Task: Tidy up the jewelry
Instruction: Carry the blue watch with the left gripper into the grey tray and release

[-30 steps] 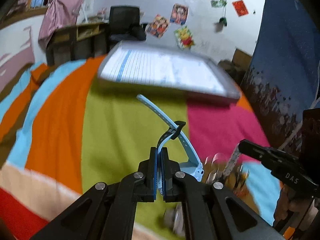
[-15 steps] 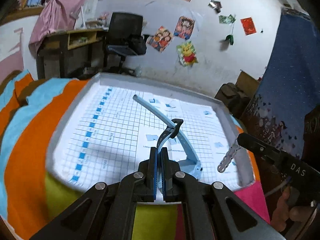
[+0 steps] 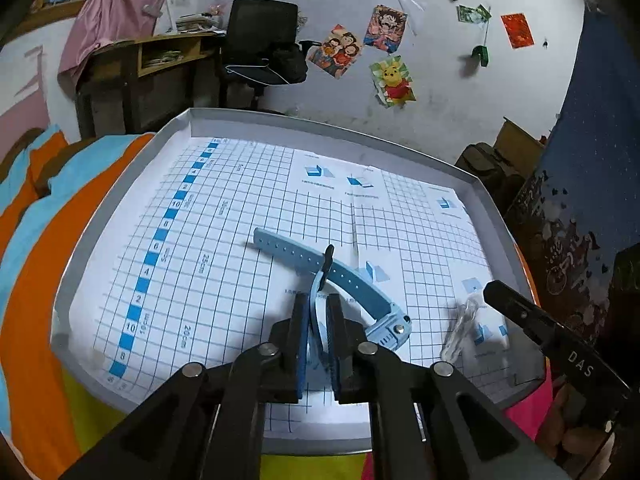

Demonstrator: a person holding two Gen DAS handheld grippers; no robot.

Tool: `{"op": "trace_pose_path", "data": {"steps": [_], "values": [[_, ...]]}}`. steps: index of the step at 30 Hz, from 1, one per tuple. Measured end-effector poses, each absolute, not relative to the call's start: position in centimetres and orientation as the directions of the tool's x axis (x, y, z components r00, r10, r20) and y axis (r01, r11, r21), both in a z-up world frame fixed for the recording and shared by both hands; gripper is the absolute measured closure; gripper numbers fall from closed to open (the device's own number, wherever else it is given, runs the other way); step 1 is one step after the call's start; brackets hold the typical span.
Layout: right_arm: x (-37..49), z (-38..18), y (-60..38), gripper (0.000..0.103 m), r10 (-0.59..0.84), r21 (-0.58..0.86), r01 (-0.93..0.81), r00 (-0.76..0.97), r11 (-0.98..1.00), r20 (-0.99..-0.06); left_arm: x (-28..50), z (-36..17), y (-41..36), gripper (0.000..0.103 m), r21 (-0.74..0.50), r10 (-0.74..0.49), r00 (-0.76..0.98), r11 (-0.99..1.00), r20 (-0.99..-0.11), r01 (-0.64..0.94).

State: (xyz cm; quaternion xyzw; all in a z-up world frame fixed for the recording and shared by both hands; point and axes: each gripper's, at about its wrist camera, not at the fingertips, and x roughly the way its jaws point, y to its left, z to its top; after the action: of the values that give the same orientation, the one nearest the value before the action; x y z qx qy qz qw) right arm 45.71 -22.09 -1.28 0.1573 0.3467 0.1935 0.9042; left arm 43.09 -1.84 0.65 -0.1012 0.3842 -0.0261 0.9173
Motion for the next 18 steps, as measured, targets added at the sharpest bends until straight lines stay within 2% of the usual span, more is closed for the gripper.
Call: {"op": "trace_pose_path", "data": {"steps": [2,4,5,6,7,8,10,11,14,15,17,18], "values": [[45.6,-1.3,-22.2,0.098,0.456,0.407,-0.249,0.69,0.879,-0.562,42.4,0.7,-2.0,0.085,-0.184,-0.099,0.722,0.982,-0.685,-0.04],[45.2,-1.1,-22.2,0.094,0.459,0.389,-0.271,0.691,0.881,-0.559,41.5,0.7,-2.2,0.067,-0.167,-0.079,0.743,0.985,-0.665,-0.045],[44.8,-1.0,-22.2,0.084,0.462,0.386,-0.278,0.694,0.88,-0.553,40.9,0.8,-2.2,0.06,-0.171,-0.075,0.756,0.984,-0.65,-0.049],[44.5,-0.8,-22.2,0.073,0.459,0.381,-0.28,0.699,0.881,-0.548,40.2,1.0,-2.0,0.04,-0.178,-0.07,0.772,0.982,-0.632,-0.057],[44.2,-0.7,-22.2,0.069,0.455,0.375,-0.281,0.706,0.883,-0.543,39.3,1.4,-1.9,0.025,-0.188,-0.059,0.794,0.98,-0.605,-0.07],[43.8,-0.6,-22.3,0.065,0.451,0.367,-0.283,0.712,0.886,-0.538,38.6,1.7,-1.6,0.023,-0.196,-0.053,0.814,0.978,-0.578,-0.075],[42.7,0.0,-22.3,0.064,0.434,0.333,-0.293,0.731,0.896,-0.526,37.1,2.4,-1.7,0.02,-0.201,-0.059,0.841,0.978,-0.537,-0.06],[41.8,0.3,-22.3,0.059,0.422,0.307,-0.299,0.742,0.904,-0.521,36.3,2.7,-1.8,0.018,-0.191,-0.056,0.849,0.98,-0.526,-0.053],[39.2,1.5,-22.5,0.039,0.386,0.256,-0.295,0.784,0.921,-0.485,33.8,3.8,-2.3,0.005,-0.144,-0.016,0.878,0.988,-0.478,-0.06],[38.1,2.1,-22.6,0.025,0.373,0.249,-0.285,0.8,0.926,-0.47,33.0,4.2,-2.4,0.002,-0.132,-0.001,0.889,0.989,-0.457,-0.067],[36.1,2.8,-22.9,0.007,0.35,0.242,-0.266,0.825,0.933,-0.444,30.7,4.9,-2.6,0.0,-0.119,0.025,0.912,0.99,-0.409,-0.08],[35.1,3.3,-23.1,0.006,0.341,0.24,-0.259,0.836,0.936,-0.43,29.5,5.1,-2.7,0.0,-0.118,0.03,0.921,0.99,-0.389,-0.082]]}}
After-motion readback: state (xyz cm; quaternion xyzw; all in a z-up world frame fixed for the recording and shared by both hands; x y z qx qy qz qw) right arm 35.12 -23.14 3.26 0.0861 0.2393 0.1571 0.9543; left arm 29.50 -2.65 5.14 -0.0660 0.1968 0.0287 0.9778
